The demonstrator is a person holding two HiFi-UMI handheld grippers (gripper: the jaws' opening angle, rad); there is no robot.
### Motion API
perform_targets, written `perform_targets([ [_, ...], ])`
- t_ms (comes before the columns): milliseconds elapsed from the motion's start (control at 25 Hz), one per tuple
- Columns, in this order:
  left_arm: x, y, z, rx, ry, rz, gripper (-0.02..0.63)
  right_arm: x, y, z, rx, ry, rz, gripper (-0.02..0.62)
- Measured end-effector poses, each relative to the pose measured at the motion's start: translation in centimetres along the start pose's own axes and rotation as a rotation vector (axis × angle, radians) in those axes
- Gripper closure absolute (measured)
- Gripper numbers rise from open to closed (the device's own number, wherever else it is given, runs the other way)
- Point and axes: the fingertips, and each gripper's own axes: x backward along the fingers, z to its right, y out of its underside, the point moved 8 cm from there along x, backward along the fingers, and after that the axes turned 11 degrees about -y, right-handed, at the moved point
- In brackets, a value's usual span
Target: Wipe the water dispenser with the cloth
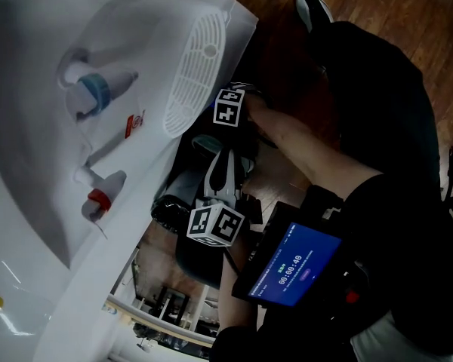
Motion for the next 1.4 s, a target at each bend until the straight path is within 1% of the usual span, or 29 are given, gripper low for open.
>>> perform_targets([
  [80,-0.3,-0.5,0.9,-0.005,0.016,-0.004,0.540,1.0,2.2,3.0,-0.061,0.084,-0.022,0.440],
  [200,-0.7,-0.9,1.6,-0.011,0.036,-0.005,0.540,4.1,4.8,8.6,-0.179,0.212,-0.012,0.440],
  [360,-1.6,-1.0,2.0,-0.004,0.044,-0.024,0.540,10.0,7.0,15.1,-0.245,0.356,-0.006,0.440],
  [480,-2.3,-1.7,3.3,-0.007,0.064,-0.019,0.540,12.8,8.3,17.9,-0.280,0.436,0.002,0.440],
  [600,-2.7,-2.0,5.0,-0.041,0.071,-0.043,0.540,12.8,8.9,18.5,-0.290,0.472,-0.003,0.440],
  [720,-2.4,-1.6,5.2,-0.043,0.076,-0.059,0.540,10.5,8.2,16.7,-0.256,0.447,-0.016,0.442],
  [840,-1.7,-1.7,4.5,-0.029,0.065,-0.048,0.540,7.2,6.3,13.4,-0.212,0.386,-0.037,0.442],
  [960,-0.6,-1.8,3.4,-0.024,0.035,-0.033,0.540,3.5,4.4,8.6,-0.189,0.278,-0.040,0.442],
  [1080,0.1,-1.6,2.4,-0.018,0.016,-0.021,0.540,0.7,2.7,4.4,-0.200,0.168,-0.009,0.442],
  [1240,0.5,-1.8,2.4,-0.014,0.031,0.012,0.540,0.1,0.9,1.2,-0.170,0.048,0.043,0.442],
  [1320,1.0,-2.3,2.7,-0.005,0.047,0.036,0.540,1.1,0.2,-0.4,-0.099,0.001,0.045,0.440],
  [1400,1.6,-3.0,3.1,-0.013,0.075,0.066,0.540,2.9,0.0,-2.4,0.031,-0.048,0.011,0.440],
])
